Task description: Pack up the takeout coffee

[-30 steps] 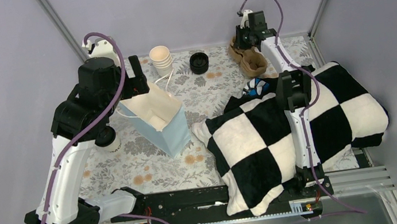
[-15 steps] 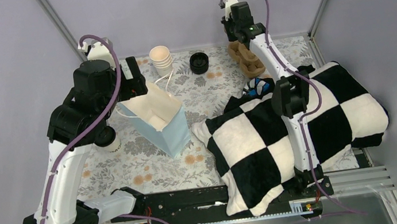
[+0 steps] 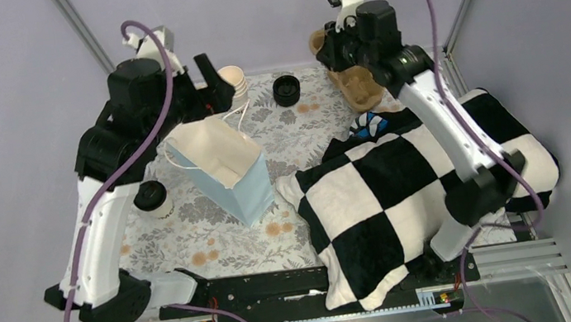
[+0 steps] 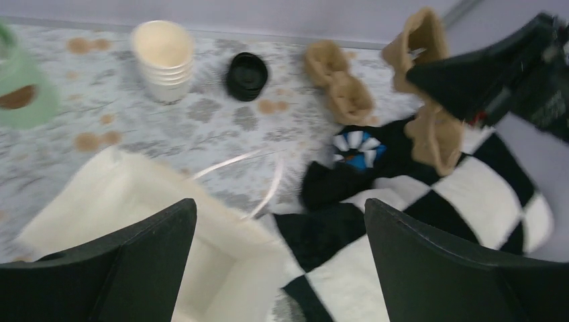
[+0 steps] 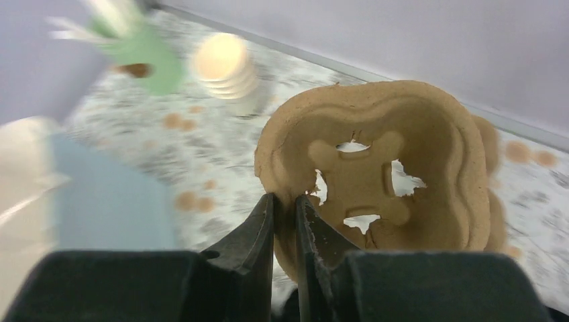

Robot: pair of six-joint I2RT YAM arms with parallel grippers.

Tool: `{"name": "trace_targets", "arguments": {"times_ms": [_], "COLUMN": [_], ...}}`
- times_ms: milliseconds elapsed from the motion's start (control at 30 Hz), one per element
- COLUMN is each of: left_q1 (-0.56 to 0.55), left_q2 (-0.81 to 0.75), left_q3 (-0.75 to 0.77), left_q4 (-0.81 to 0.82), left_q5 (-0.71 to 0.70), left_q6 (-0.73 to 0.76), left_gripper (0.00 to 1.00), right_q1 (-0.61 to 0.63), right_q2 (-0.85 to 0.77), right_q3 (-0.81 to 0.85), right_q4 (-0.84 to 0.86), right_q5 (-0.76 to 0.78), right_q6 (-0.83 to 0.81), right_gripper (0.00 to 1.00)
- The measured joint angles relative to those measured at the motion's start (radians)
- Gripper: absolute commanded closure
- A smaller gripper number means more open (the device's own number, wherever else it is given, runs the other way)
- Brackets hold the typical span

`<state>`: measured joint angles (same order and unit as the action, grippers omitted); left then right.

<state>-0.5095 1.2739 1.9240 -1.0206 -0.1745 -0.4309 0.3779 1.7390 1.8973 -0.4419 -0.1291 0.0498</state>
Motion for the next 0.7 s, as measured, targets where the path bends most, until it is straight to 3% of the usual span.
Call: {"name": "trace_targets", "arguments": {"times_ms": [167,333,500,700], "left_q1": [0.000,-0.005,-0.017,-0.052], "left_q2": [0.126,0.232,0.253,0.251], "left_q3": [0.095,0.086,0.013,-0.042], "left_q4": [0.063,0.135,0.191,0.267], "left_q5": [0.222,0.438,0.512,0.537], "left_q6": [-0.080,-0.200,-0.285,-0.364], "left_gripper": [0.04,0.14,0.17,0.30], "right_q1": [0.133,0.198,0.211,0.234], "right_q2": [-0.262,-0.377,-0.389,-0.389], "right_q3": [-0.139,-0.225,-0.269,-0.275], "right_q4": [0.016,0.009,-0.031,-0.081], "right_q5": [-0.102,-0.142,-0.146,-0.168], "right_q6": [0.037,0.038,0.032,0.009], "right_gripper": [0.93,0.93,0.93,0.93]}}
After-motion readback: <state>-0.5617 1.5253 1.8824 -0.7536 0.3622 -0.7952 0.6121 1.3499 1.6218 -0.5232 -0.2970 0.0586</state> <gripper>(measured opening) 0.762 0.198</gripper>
